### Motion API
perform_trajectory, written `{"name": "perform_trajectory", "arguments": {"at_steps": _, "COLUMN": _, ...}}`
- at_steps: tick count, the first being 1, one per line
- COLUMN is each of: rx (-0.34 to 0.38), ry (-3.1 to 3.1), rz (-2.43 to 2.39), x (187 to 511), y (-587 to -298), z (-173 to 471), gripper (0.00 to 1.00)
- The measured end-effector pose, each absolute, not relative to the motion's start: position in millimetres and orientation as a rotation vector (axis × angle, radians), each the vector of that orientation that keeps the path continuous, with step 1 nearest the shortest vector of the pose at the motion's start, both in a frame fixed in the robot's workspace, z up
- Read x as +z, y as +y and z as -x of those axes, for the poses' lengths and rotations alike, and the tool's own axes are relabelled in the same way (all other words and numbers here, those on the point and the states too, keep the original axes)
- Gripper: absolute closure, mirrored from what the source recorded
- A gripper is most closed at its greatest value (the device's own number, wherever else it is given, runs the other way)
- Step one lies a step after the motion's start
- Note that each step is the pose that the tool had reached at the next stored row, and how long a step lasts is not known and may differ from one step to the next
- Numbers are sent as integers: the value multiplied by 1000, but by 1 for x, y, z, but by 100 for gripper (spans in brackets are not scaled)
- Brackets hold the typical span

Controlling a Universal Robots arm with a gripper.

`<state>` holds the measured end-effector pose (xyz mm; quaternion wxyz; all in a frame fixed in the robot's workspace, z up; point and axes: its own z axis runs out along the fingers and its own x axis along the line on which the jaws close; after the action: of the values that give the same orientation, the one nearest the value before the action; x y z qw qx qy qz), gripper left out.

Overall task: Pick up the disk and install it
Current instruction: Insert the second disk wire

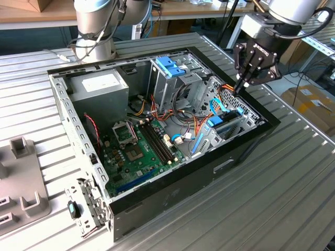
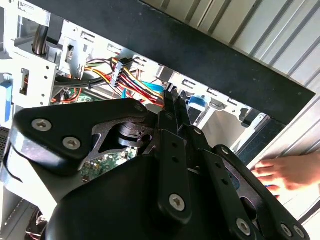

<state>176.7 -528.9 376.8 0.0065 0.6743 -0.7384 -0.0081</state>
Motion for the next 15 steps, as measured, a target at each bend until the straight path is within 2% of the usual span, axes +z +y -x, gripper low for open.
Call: {"name": "perform_trajectory", "arguments": {"at_steps": 15, "rx": -25, "ry": -2312, "rz": -2108, "x": 376, "y": -541, "z": -170, "gripper": 84}}
